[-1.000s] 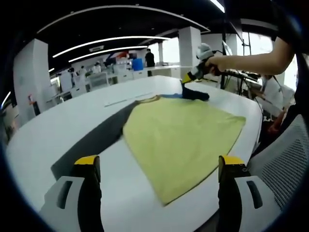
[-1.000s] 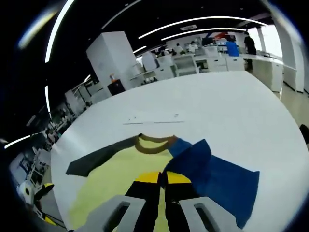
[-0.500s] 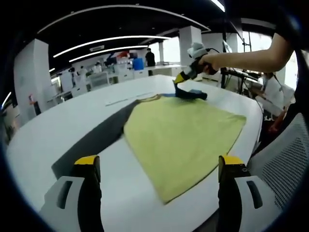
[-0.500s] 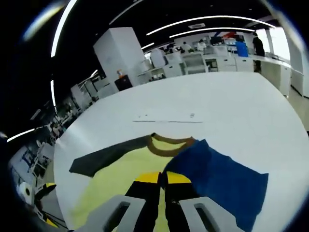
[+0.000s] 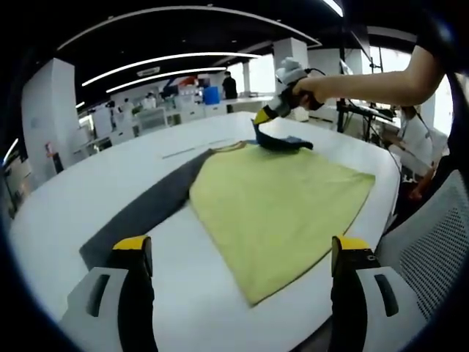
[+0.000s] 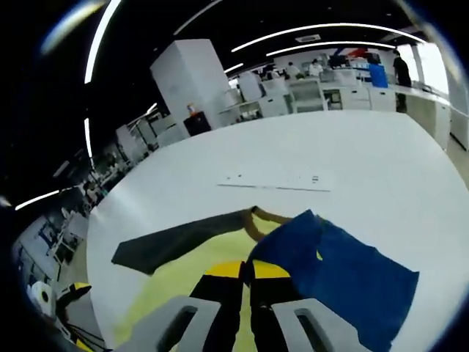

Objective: Fold the garment on the visible template until the final outline fits inside the template.

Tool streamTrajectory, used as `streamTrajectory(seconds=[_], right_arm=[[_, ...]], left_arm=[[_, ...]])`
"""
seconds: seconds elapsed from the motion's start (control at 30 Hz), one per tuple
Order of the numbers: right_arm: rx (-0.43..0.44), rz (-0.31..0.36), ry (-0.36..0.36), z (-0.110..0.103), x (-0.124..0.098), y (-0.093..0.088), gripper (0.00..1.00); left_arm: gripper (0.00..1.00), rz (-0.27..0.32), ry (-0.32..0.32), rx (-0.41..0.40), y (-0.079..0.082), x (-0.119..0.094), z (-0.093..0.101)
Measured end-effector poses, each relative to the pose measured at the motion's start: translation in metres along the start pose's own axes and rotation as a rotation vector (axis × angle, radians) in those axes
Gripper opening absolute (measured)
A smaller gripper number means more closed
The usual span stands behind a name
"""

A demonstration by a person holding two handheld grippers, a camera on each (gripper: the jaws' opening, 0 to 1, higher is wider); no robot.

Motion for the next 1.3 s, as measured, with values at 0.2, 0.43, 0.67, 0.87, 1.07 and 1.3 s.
streamTrajectory(seconds=[0.2, 0.43, 0.67, 0.87, 1.07, 1.3], right_arm=[[-0.022, -0.015, 0.014, -0.011, 0.008, 0.002, 0.00], [-0.041, -0.029, 0.031, -0.023, 0.018, 0.003, 0.00], [-0.067, -0.035, 0.065, -0.042, 0.026, 0.008, 0.00], [-0.089, -0.038, 0.089, -0.056, 0.033, 0.011, 0.00], [-0.109, -0.051, 0.111, -0.067, 0.038, 0.010, 0.00], [-0.128, -0.081, 0.140, -0.080, 0.044, 0.003, 0.00]], left_arm=[[0.99, 0.007, 0.009, 0.004, 0.001, 0.000, -0.001], [0.99, 0.011, 0.014, 0.003, 0.001, 0.000, -0.001], [0.99, 0.003, 0.016, 0.001, -0.001, 0.000, -0.001], [0.99, 0.001, 0.017, 0.000, -0.002, 0.000, -0.001], [0.99, 0.000, 0.018, -0.001, -0.003, 0.000, -0.001], [0.99, -0.007, 0.012, 0.004, -0.004, 0.000, 0.000]])
Point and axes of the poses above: the point that each gripper's makers call its tool centre point, and the gripper's own axes: x roughly forward along the fingers, z roughly to its right, y roughly out of its top, the point moved 9 cm from there along -x, roughly backward along the fingers, and after that the axes turned 6 degrees about x, right-handed, at the moved point
